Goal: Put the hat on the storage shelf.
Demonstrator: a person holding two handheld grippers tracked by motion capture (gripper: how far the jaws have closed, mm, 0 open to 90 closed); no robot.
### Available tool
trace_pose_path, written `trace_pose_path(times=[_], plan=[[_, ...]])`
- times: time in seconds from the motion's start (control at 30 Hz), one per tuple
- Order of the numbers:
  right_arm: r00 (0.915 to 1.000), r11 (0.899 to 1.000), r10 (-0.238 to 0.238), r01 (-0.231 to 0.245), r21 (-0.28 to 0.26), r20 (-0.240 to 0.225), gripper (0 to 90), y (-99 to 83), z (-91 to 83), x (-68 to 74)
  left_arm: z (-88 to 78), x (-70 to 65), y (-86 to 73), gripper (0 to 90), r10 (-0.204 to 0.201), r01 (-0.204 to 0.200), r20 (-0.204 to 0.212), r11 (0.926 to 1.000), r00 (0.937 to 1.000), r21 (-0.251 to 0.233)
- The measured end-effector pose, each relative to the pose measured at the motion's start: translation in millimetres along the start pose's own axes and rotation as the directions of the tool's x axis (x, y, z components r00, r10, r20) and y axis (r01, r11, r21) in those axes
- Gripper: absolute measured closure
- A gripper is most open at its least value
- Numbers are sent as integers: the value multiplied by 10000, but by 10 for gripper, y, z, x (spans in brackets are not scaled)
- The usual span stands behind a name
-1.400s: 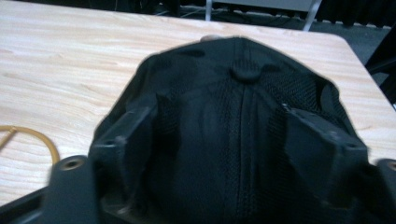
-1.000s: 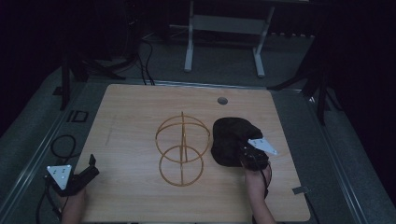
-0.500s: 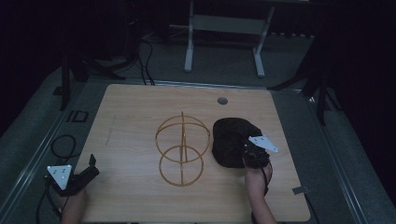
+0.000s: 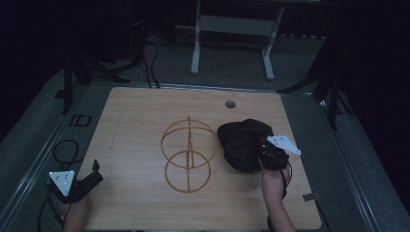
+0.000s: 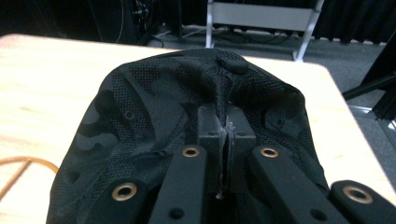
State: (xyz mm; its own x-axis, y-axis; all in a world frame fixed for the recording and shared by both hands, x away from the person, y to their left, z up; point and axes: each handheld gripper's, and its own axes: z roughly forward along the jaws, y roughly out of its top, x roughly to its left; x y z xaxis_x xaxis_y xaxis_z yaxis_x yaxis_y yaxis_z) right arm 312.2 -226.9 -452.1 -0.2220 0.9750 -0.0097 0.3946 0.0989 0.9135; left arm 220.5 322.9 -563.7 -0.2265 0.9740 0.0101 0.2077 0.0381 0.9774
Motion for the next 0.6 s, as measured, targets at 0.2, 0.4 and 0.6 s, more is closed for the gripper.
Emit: trace_pose_path(times=[0.2, 0.4, 0.6], plan=[[10000, 9992, -49, 49, -397, -11, 878, 166, -130, -43, 2, -5, 0, 6, 19, -19, 2, 10000, 10000, -14], [9998, 9967, -177, 173, -792, -46, 878, 354, -256, -78, 2, -6, 0, 6, 22, -22, -4, 10000, 10000, -21], [9996, 9932, -278, 265, -1137, -105, 878, 526, -360, -85, 3, -8, 0, 6, 58, -58, -6, 10000, 10000, -13]])
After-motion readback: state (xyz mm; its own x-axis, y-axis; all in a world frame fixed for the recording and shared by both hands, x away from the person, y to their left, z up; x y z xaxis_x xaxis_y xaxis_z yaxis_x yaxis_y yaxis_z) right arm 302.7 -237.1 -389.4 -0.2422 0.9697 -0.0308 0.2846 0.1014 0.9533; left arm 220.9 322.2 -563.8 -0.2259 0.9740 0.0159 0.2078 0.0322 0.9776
